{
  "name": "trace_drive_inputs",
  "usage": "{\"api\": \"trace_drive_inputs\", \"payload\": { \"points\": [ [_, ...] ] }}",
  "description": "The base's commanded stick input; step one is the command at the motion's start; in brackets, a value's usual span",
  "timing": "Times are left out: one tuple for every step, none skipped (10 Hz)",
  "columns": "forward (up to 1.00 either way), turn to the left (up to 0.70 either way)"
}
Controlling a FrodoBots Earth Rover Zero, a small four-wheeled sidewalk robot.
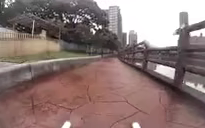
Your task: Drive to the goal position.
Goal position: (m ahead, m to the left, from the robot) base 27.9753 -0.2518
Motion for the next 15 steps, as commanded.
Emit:
{"api": "trace_drive_inputs", "payload": {
  "points": [
    [0.50,0.00],
    [0.50,0.00],
    [0.50,0.00],
    [0.50,0.00],
    [0.50,0.00],
    [0.50,0.00],
    [0.50,0.00],
    [0.50,0.00],
    [0.50,0.00],
    [0.50,0.00],
    [0.50,0.00],
    [0.50,0.00],
    [0.50,0.00],
    [0.50,0.00],
    [0.50,0.00]
  ]
}}
